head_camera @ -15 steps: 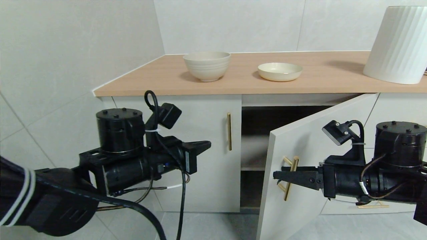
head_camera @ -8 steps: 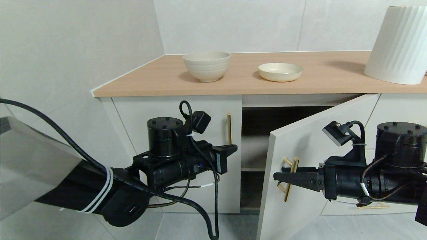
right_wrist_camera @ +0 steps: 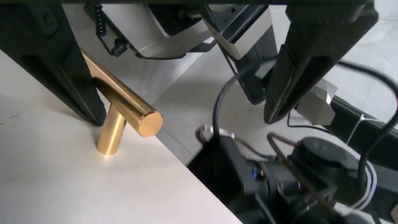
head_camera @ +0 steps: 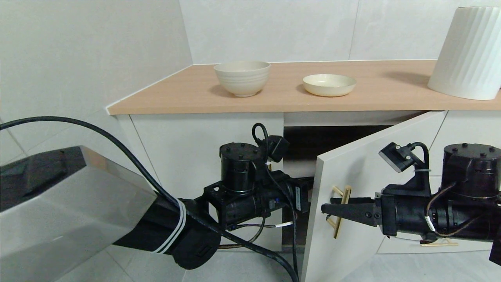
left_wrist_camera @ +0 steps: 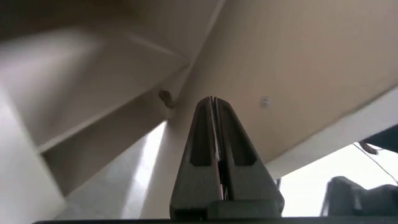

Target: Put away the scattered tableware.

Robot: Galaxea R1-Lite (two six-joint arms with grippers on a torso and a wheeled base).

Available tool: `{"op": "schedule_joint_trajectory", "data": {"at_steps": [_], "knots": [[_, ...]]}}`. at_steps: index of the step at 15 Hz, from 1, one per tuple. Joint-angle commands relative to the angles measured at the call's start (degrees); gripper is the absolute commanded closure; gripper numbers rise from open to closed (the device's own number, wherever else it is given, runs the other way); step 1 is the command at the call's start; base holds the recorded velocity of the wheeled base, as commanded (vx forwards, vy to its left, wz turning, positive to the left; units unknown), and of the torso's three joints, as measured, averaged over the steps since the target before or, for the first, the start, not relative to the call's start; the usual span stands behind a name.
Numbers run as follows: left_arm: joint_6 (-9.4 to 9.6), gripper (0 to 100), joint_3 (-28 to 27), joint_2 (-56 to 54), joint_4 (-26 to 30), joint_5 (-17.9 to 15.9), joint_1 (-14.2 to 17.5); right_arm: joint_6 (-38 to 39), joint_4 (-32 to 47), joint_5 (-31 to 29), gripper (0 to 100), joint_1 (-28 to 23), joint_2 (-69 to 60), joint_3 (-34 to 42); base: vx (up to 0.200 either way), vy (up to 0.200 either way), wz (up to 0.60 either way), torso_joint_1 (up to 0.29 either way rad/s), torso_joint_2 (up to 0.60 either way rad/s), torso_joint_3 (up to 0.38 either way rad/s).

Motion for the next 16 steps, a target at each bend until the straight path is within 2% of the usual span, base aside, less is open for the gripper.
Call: {"op": "schedule_joint_trajectory", "data": {"at_steps": [1,9,11,13,15,16], "knots": [[-0.07,100,-0.2,0.1,0.0,0.0,-0.3,-0.1,-0.3,-0.3,0,-0.3,0.0,-0.1,0.000,0.000,0.00,0.000,0.00,0.000],[-0.34,100,-1.0,-0.5,-0.1,-0.1,-0.7,-2.9,-0.2,-0.3,0,-8.3,0.4,-2.2,0.000,0.000,0.00,0.000,0.00,0.000],[-1.74,100,-1.0,-0.4,0.0,-0.2,-0.8,-4.5,0.6,-0.3,0,-10.9,-3.9,-2.3,0.000,0.000,0.00,0.000,0.00,0.000],[-1.83,100,-1.0,-0.4,-0.1,-0.2,-0.9,-4.7,3.3,-0.3,0,-11.4,-9.1,-2.3,0.000,0.000,0.00,0.000,0.00,0.000],[-1.83,100,-0.9,-0.7,-0.1,-0.1,-1.3,-7.1,15.9,-0.6,0,-10.9,-18.4,-3.9,0.000,0.000,0.00,0.000,0.00,0.000],[-1.83,100,-1.0,-0.7,-0.1,-0.1,-1.3,-8.4,19.3,-1.2,0,-10.9,-20.0,-4.2,0.000,0.000,0.00,0.000,0.00,0.000]]}}
